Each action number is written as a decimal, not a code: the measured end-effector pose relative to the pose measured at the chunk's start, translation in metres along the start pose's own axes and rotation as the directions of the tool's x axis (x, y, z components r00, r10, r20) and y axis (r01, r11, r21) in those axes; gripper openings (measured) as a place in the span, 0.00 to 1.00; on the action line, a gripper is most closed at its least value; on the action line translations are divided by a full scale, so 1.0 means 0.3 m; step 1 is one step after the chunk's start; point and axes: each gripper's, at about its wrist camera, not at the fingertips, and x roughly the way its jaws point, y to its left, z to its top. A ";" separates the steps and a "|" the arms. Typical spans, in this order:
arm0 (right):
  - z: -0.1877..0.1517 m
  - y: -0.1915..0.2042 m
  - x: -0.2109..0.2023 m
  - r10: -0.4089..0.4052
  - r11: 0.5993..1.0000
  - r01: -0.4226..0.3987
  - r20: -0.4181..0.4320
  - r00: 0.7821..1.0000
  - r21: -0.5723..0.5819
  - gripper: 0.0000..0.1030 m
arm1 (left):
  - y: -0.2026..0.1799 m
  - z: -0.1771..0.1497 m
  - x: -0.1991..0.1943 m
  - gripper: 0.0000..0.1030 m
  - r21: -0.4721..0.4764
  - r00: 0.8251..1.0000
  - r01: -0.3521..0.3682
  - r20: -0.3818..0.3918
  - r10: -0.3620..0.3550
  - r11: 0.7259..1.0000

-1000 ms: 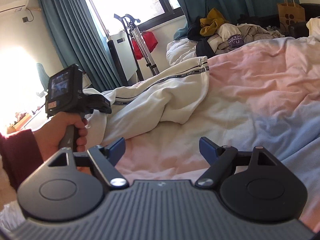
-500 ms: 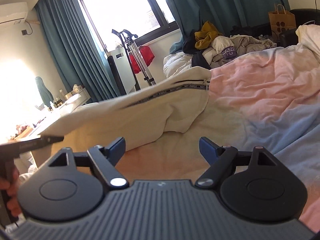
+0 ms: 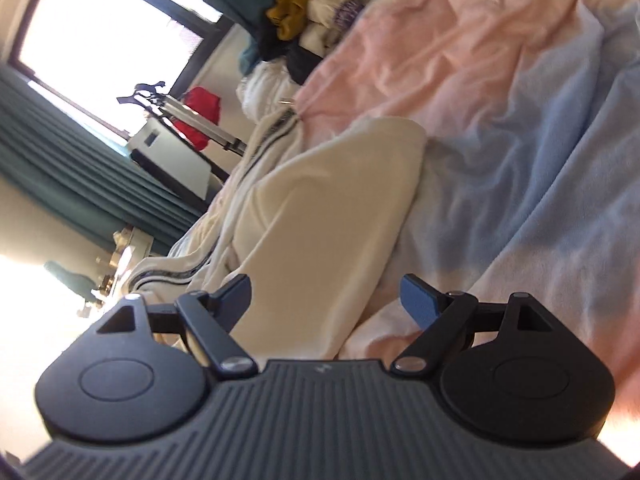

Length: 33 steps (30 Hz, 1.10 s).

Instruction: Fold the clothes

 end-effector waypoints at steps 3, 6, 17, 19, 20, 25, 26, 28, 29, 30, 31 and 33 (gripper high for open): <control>0.059 -0.057 0.111 -0.028 0.999 0.028 0.003 1.000 0.033 0.77 | 0.025 0.002 0.032 0.10 -0.048 1.000 0.019 -0.009 -0.020 0.999; 0.106 -0.084 0.192 -0.019 1.000 0.018 0.046 0.999 0.025 0.71 | 0.038 0.008 0.062 0.10 -0.046 1.000 0.027 0.007 -0.027 0.999; 0.173 -0.137 0.200 0.061 0.994 -0.082 0.248 0.967 0.072 0.08 | 0.054 -0.012 0.208 0.10 -0.064 0.995 0.089 -0.033 -0.092 0.994; 0.185 -0.113 0.165 0.075 0.994 -0.093 0.279 0.957 0.052 0.07 | 0.048 -0.015 0.200 0.10 -0.059 0.994 0.098 -0.032 -0.100 0.993; 0.187 -0.095 0.137 0.082 0.995 -0.096 0.302 0.950 0.031 0.07 | 0.044 -0.015 0.194 0.10 -0.055 0.994 0.102 -0.030 -0.104 0.993; 0.226 -0.029 -0.034 0.108 0.994 -0.090 0.443 0.890 -0.062 0.06 | 0.010 -0.016 0.149 0.15 -0.025 0.982 0.185 -0.040 -0.186 0.982; 0.236 -0.020 -0.073 0.104 0.994 -0.077 0.475 0.874 -0.076 0.06 | -0.004 -0.019 0.141 0.17 -0.002 0.980 0.193 -0.043 -0.193 0.981; 0.249 -0.028 -0.174 0.095 0.995 -0.061 0.543 0.834 -0.081 0.06 | -0.027 -0.028 0.129 0.23 0.036 0.978 0.207 -0.045 -0.205 0.978; 0.254 -0.032 -0.224 0.091 0.995 -0.053 0.575 0.813 -0.082 0.06 | -0.039 -0.035 0.123 0.27 0.049 0.975 0.220 -0.049 -0.218 0.974; 0.252 -0.045 -0.271 0.084 0.996 -0.050 0.601 0.795 -0.074 0.06 | -0.052 -0.044 0.116 0.30 0.059 0.971 0.237 -0.054 -0.233 0.970; 0.247 -0.073 -0.328 0.069 0.998 -0.045 0.627 0.776 -0.053 0.06 | -0.064 -0.052 0.109 0.32 0.067 0.966 0.253 -0.062 -0.249 0.965; 0.237 -0.127 -0.389 0.016 1.000 -0.025 0.649 0.761 0.004 0.06 | -0.088 -0.070 0.097 0.38 0.087 0.960 0.274 -0.076 -0.268 0.958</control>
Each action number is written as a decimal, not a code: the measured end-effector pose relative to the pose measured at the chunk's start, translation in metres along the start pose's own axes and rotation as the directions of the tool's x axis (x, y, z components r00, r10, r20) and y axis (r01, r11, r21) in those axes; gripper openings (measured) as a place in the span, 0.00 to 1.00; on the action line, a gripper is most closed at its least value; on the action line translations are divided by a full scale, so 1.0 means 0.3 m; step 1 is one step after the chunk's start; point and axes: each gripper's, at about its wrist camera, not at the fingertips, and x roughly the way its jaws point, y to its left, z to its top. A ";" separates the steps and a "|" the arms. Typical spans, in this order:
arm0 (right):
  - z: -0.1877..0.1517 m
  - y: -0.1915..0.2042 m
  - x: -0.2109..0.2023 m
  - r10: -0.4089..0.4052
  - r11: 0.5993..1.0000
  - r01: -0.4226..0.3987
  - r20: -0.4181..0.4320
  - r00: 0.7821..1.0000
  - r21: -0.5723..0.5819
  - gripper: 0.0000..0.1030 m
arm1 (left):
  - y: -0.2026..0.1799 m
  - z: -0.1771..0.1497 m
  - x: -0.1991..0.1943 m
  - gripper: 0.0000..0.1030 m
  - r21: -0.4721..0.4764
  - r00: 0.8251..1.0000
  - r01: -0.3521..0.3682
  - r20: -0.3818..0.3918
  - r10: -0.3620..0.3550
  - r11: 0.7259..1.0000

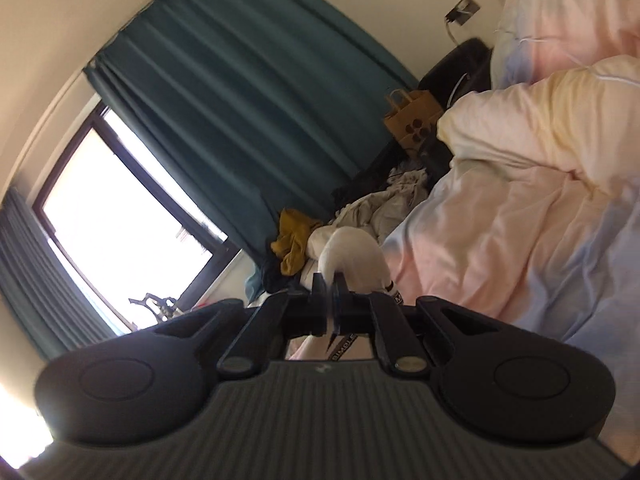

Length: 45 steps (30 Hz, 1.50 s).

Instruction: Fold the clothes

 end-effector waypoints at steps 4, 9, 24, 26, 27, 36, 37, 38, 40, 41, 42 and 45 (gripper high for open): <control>0.017 -0.074 -0.062 -0.163 0.986 0.163 0.000 0.987 -0.020 0.06 | -0.053 -0.028 -0.028 0.48 -0.002 0.999 -0.039 -0.036 0.039 0.999; 0.005 -0.118 -0.092 -0.256 0.966 0.254 -0.042 0.966 -0.043 0.06 | -0.021 -0.016 -0.173 0.69 -0.177 0.999 -0.046 -0.012 0.045 0.983; -0.039 -0.223 -0.047 -0.321 0.938 0.341 -0.210 0.923 0.067 0.08 | 0.718 -0.181 -0.594 0.81 -0.974 0.962 -0.090 -0.032 0.272 0.207; -0.045 -0.233 -0.040 -0.322 0.935 0.345 -0.217 0.922 0.079 0.08 | 0.772 -0.224 -0.594 0.81 -0.994 0.954 -0.030 0.002 0.299 0.103; -0.047 -0.239 -0.035 -0.320 0.934 0.345 -0.216 0.922 0.090 0.08 | 0.794 -0.235 -0.592 0.81 -0.998 0.950 -0.006 0.016 0.311 0.069; -0.074 -0.204 0.024 -0.329 0.939 0.342 -0.194 0.924 0.036 0.08 | 0.838 -0.183 -0.574 0.79 -0.995 0.919 -0.014 0.027 0.394 0.101; -0.077 -0.198 0.031 -0.332 0.939 0.343 -0.191 0.924 0.027 0.08 | 0.844 -0.181 -0.570 0.79 -0.995 0.918 -0.017 0.023 0.397 0.098; -0.081 -0.193 0.036 -0.335 0.939 0.344 -0.187 0.923 0.016 0.08 | 0.851 -0.180 -0.565 0.79 -0.995 0.916 -0.020 0.019 0.400 0.093; -0.089 -0.186 0.049 -0.344 0.937 0.348 -0.184 0.921 -0.009 0.08 | 0.866 -0.174 -0.553 0.79 -0.996 0.916 -0.026 0.012 0.400 0.087; -0.092 -0.185 0.055 -0.348 0.936 0.351 -0.186 0.919 -0.018 0.08 | 0.879 -0.171 -0.545 0.79 -0.996 0.920 -0.026 0.008 0.392 0.082; -0.095 -0.187 0.060 -0.350 0.936 0.352 -0.189 0.918 -0.022 0.08 | 0.897 -0.168 -0.535 0.79 -0.997 0.926 -0.026 0.004 0.378 0.073; -0.099 -0.195 0.063 -0.349 0.936 0.351 -0.193 0.917 -0.028 0.07 | 0.950 -0.161 -0.511 0.75 -0.999 0.933 -0.030 -0.014 0.359 0.039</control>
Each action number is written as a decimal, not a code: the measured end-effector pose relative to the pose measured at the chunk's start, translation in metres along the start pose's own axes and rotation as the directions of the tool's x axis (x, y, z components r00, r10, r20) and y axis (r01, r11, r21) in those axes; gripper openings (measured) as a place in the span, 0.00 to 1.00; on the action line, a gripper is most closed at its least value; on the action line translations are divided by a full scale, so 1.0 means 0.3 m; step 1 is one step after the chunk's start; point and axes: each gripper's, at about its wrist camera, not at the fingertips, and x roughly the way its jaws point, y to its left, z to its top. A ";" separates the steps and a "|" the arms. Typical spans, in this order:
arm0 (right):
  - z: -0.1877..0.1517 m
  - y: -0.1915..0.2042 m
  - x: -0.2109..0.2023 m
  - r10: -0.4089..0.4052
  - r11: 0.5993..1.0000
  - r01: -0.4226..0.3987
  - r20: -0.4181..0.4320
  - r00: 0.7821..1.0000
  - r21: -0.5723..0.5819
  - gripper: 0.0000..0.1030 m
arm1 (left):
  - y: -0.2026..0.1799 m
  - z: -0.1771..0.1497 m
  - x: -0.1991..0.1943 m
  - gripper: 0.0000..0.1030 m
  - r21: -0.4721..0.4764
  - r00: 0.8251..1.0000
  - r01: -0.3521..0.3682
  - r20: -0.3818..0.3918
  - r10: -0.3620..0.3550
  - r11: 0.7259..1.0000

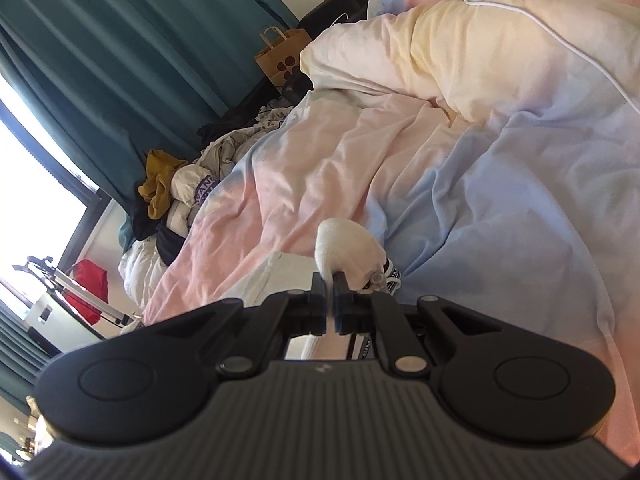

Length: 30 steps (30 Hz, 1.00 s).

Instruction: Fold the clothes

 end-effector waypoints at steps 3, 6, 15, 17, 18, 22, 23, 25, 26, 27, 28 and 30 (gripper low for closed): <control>0.000 -0.010 -0.008 0.015 0.999 -0.015 -0.004 1.000 0.034 0.07 | -0.008 0.032 0.024 0.57 -0.014 0.999 -0.032 -0.023 0.032 0.999; 0.008 -0.020 -0.027 0.040 0.997 -0.040 0.010 0.999 0.062 0.07 | -0.017 0.037 0.004 0.32 -0.010 0.998 -0.056 -0.013 0.056 0.998; 0.064 -0.088 -0.106 0.127 0.970 -0.145 0.099 0.987 0.196 0.06 | -0.147 0.084 -0.292 0.21 0.142 0.997 0.001 0.081 -0.012 0.990; 0.076 -0.106 -0.119 0.149 0.959 -0.170 0.106 0.983 0.225 0.06 | -0.156 0.111 -0.368 0.19 0.147 0.996 0.002 0.091 -0.015 0.989; 0.082 -0.113 -0.126 0.158 0.956 -0.180 0.112 0.981 0.231 0.06 | -0.157 0.122 -0.397 0.19 0.145 0.996 0.003 0.088 -0.016 0.989; 0.099 -0.098 -0.199 0.206 0.955 -0.244 0.215 0.955 0.171 0.06 | -0.135 0.160 -0.455 0.17 0.141 0.998 -0.002 0.057 -0.007 0.990; 0.104 -0.085 -0.227 0.205 0.961 -0.243 0.249 0.946 0.131 0.05 | -0.127 0.171 -0.465 0.17 0.143 0.999 -0.005 0.050 -0.003 0.990; 0.110 -0.075 -0.283 0.180 0.972 -0.218 0.311 0.933 0.092 0.05 | -0.111 0.191 -0.485 0.17 0.146 0.999 -0.011 0.035 0.006 0.989; 0.106 -0.085 -0.299 0.136 0.978 -0.180 0.321 0.937 0.110 0.05 | -0.090 0.196 -0.495 0.17 0.154 1.000 -0.016 0.028 0.012 0.988; 0.102 -0.095 -0.316 0.092 0.982 -0.141 0.330 0.939 0.129 0.05 | -0.057 0.196 -0.507 0.17 0.166 1.000 -0.023 0.022 0.020 0.986; 0.097 -0.106 -0.332 0.046 0.983 -0.102 0.337 0.940 0.150 0.05 | -0.035 0.197 -0.506 0.17 0.182 1.000 -0.027 0.015 0.025 0.983; 0.066 -0.152 -0.339 -0.085 0.971 0.015 0.285 0.955 0.238 0.06 | -0.010 0.199 -0.483 0.18 0.220 1.000 -0.029 -0.002 0.030 0.975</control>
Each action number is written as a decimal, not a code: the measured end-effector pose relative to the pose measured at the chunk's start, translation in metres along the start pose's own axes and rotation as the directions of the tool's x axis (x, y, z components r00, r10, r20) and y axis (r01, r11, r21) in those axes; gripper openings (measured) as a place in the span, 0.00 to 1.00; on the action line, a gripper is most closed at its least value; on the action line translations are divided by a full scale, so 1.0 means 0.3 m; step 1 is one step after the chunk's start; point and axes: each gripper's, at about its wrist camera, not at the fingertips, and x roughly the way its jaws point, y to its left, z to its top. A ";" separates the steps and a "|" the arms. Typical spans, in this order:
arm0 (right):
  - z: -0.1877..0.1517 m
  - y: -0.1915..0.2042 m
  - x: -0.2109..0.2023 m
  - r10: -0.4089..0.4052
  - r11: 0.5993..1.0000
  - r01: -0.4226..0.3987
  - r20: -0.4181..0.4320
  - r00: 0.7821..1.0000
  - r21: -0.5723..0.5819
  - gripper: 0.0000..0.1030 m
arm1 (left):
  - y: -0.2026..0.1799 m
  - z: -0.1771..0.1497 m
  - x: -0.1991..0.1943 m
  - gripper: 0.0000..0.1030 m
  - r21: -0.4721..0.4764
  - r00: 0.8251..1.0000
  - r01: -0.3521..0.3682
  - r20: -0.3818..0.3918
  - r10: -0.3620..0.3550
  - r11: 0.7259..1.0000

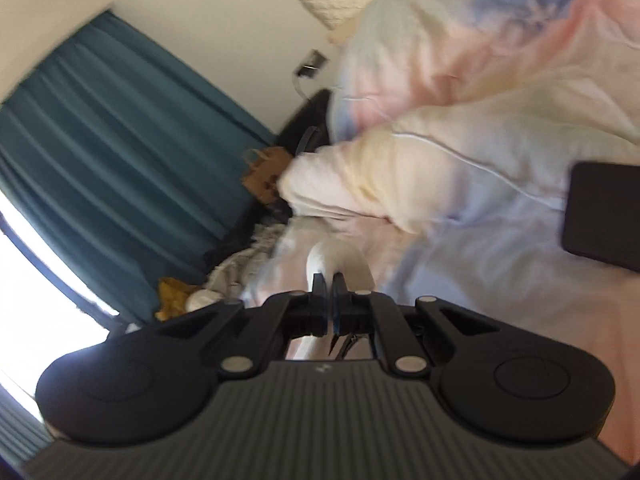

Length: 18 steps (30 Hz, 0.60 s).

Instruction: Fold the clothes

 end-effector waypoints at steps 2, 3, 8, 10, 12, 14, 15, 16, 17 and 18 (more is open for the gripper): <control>-0.040 -0.059 0.006 -0.129 0.990 0.131 -0.053 0.990 0.043 0.06 | 0.028 -0.027 -0.001 0.18 0.057 1.000 -0.018 -0.016 0.019 0.998; -0.064 -0.081 0.025 -0.176 0.981 0.183 -0.101 0.979 0.061 0.06 | 0.033 -0.041 0.000 0.20 0.080 0.999 -0.037 -0.015 0.039 0.996; -0.114 -0.118 0.063 -0.308 0.943 0.325 -0.182 0.934 0.071 0.10 | -0.029 -0.083 0.011 0.41 0.228 0.995 -0.098 0.035 0.093 0.969; -0.113 -0.114 0.050 -0.310 0.943 0.325 -0.167 0.936 0.074 0.15 | -0.053 -0.100 -0.006 0.54 0.283 0.991 -0.131 0.051 0.121 0.950; -0.111 -0.104 0.035 -0.327 0.939 0.338 -0.145 0.934 0.062 0.25 | -0.083 -0.125 -0.032 0.72 0.349 0.985 -0.170 0.081 0.151 0.921; -0.105 -0.090 0.017 -0.340 0.936 0.348 -0.110 0.934 0.056 0.35 | -0.121 -0.168 -0.066 0.78 0.429 0.979 -0.197 0.128 0.156 0.882; -0.096 -0.075 0.007 -0.330 0.941 0.335 -0.085 0.940 0.051 0.42 | -0.143 -0.198 -0.082 0.80 0.470 0.975 -0.215 0.155 0.160 0.856; -0.093 -0.054 0.000 -0.307 0.950 0.310 -0.064 0.949 0.037 0.46 | -0.163 -0.228 -0.095 0.82 0.506 0.970 -0.235 0.179 0.165 0.830; -0.095 -0.029 -0.008 -0.282 0.959 0.283 -0.047 0.958 0.012 0.53 | -0.184 -0.261 -0.106 0.86 0.542 0.965 -0.252 0.205 0.165 0.802; -0.099 -0.002 -0.016 -0.255 0.967 0.254 -0.030 0.967 -0.015 0.60 | -0.204 -0.297 -0.115 0.87 0.572 0.961 -0.262 0.229 0.156 0.777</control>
